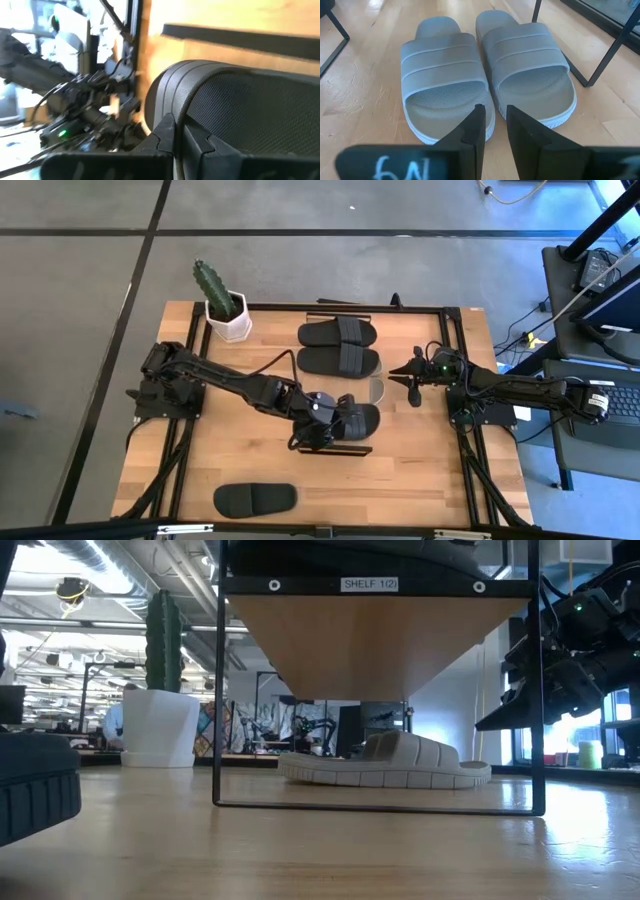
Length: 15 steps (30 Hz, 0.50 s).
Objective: Pick and place slides into the shelf
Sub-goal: Put the black slipper on the shelf
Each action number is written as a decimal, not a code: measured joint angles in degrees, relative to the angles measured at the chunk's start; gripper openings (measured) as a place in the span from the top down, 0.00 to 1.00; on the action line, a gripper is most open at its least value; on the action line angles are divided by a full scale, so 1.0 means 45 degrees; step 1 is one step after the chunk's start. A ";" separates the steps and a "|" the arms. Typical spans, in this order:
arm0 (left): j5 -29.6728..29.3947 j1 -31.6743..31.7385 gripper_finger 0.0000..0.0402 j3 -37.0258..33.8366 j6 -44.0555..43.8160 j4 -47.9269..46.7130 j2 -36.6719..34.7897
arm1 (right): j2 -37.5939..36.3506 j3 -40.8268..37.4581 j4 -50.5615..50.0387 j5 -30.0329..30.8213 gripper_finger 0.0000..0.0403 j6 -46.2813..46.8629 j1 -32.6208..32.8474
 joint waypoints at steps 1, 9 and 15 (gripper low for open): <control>0.0338 0.0056 0.98 0.0000 -0.0090 -0.0087 0.0000 | 0.0000 0.0000 0.0000 -0.0004 0.80 0.0009 0.0005; 0.1031 0.0342 0.92 0.0000 -0.0629 -0.0060 -0.0005 | 0.0000 0.0000 0.0000 0.0000 0.80 0.0034 0.0005; 0.1022 0.0404 0.94 0.0000 -0.0804 -0.0027 -0.0005 | 0.0000 0.0000 0.0000 -0.0004 0.80 0.0034 0.0005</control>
